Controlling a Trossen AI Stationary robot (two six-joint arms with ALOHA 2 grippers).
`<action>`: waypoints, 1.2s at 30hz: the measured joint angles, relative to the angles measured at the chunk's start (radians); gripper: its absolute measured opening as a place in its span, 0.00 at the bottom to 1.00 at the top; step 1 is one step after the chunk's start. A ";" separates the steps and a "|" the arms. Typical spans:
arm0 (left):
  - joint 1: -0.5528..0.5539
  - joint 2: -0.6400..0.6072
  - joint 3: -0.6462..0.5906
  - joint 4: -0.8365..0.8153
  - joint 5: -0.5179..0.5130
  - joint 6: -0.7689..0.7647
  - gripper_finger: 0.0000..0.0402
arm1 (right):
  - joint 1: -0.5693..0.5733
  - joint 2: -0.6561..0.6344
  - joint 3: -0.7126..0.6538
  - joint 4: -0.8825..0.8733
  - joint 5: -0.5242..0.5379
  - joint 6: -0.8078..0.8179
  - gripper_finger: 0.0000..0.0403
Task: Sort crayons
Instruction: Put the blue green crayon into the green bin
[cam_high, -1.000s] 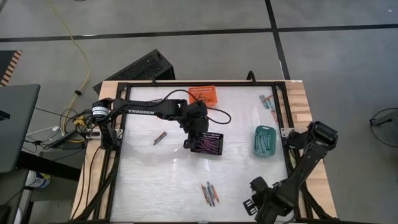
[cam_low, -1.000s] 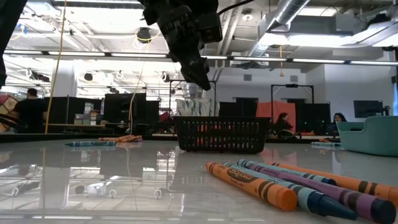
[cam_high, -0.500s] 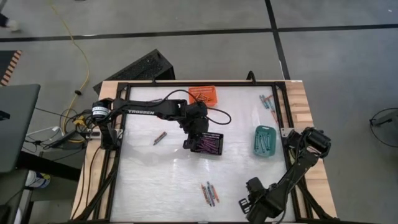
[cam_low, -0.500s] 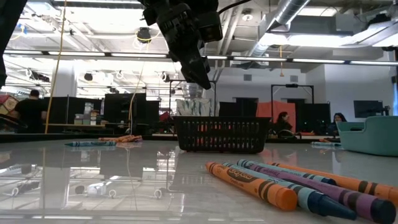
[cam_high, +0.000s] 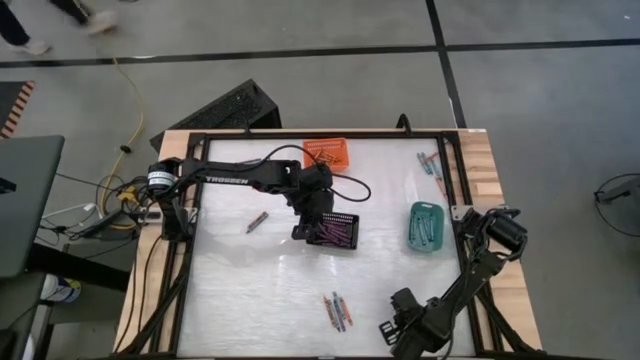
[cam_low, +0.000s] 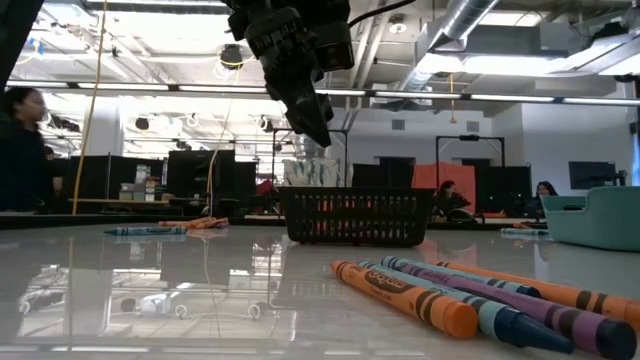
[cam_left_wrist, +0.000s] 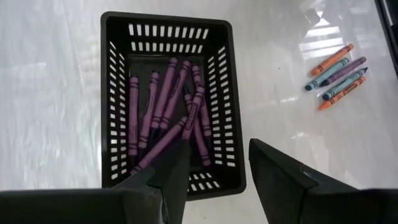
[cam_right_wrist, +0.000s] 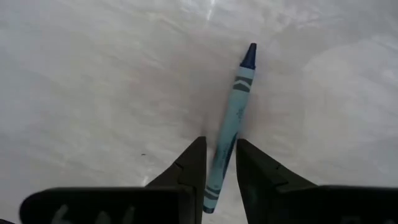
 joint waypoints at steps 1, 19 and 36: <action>0.000 0.000 0.000 -0.002 0.000 0.000 0.38 | 0.000 0.007 0.001 -0.001 -0.001 -0.001 0.24; 0.000 0.000 0.000 -0.007 0.000 -0.008 0.38 | -0.001 -0.003 -0.004 -0.015 0.024 -0.118 0.01; 0.000 0.000 0.000 -0.005 -0.002 -0.022 0.38 | -0.100 -0.304 -0.090 -0.290 0.264 -0.160 0.00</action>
